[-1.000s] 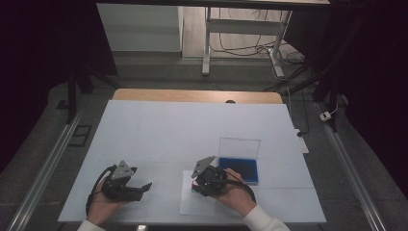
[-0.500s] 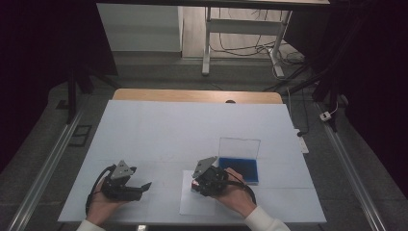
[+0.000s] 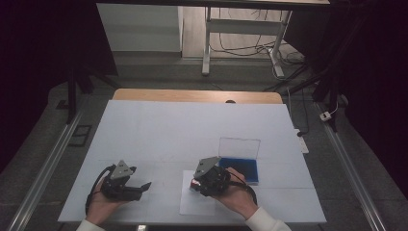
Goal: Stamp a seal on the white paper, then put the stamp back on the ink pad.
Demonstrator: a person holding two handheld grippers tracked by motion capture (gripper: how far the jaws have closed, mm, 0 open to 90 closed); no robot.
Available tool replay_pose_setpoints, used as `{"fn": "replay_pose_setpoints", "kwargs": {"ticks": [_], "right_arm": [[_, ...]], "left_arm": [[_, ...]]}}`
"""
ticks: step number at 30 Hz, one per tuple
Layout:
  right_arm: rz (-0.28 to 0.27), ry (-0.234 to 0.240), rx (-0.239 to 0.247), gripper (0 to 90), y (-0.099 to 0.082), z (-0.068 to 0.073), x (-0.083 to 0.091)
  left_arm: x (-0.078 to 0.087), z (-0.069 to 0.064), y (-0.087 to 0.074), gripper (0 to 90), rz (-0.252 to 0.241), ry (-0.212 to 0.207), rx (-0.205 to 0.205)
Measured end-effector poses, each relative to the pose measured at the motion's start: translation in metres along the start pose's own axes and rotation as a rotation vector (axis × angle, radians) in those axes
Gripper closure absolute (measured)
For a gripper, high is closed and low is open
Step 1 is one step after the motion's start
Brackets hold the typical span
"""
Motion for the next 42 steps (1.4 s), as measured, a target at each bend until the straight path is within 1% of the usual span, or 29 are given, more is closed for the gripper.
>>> {"fn": "replay_pose_setpoints", "kwargs": {"ticks": [2,3,6,8,13,18,22,26,30,32,36,42], "right_arm": [[-0.012,0.004,0.003,70.2,0.001,0.0,0.002],[-0.01,0.002,-0.001,70.2,0.001,0.0,0.004],[-0.034,0.011,-0.011,70.1,0.003,0.0,0.009],[-0.054,0.018,-0.023,70.2,0.004,-0.003,0.014],[-0.09,0.017,-0.042,70.2,0.005,-0.01,0.026],[-0.119,0.002,-0.059,70.2,0.005,-0.019,0.038],[-0.14,-0.018,-0.078,70.2,0.003,-0.029,0.048],[-0.147,-0.045,-0.108,70.2,-0.003,-0.041,0.057],[-0.143,-0.082,-0.149,70.2,-0.014,-0.057,0.064],[-0.138,-0.11,-0.175,70.2,-0.021,-0.066,0.068],[-0.137,-0.138,-0.21,70.2,-0.032,-0.081,0.074],[-0.113,-0.175,-0.246,70.2,-0.047,-0.096,0.075]], "left_arm": [[0.0,0.0,0.0,19.4,0.0,-0.001,-0.001],[0.0,0.0,0.0,19.4,0.0,0.0,-0.001],[0.0,0.0,0.0,19.4,0.0,0.002,0.0],[0.0,0.0,0.0,19.4,-0.001,0.001,0.0],[0.0,-0.001,0.0,19.4,0.0,-0.002,0.0],[0.001,0.0,0.0,19.4,-0.003,0.001,0.0],[0.0,0.0,0.0,19.4,-0.002,0.0,-0.001],[0.001,0.0,0.0,19.4,-0.003,0.0,-0.004],[0.002,0.0,0.0,19.4,-0.004,0.003,-0.004],[0.002,0.0,0.0,19.4,-0.003,0.003,-0.005],[0.001,0.001,0.0,19.4,0.0,0.003,-0.007],[0.001,0.0,-0.001,19.4,0.0,0.004,-0.007]]}}
Point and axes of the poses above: each handheld gripper's, and its own axes: x roughly backward along the jaws, y roughly out of its top, z roughly to its left, the point moved 7 cm from there along -x, roughly forward along the jaws, and after that the axes turned 11 degrees about -x, right-handed, at the moved point
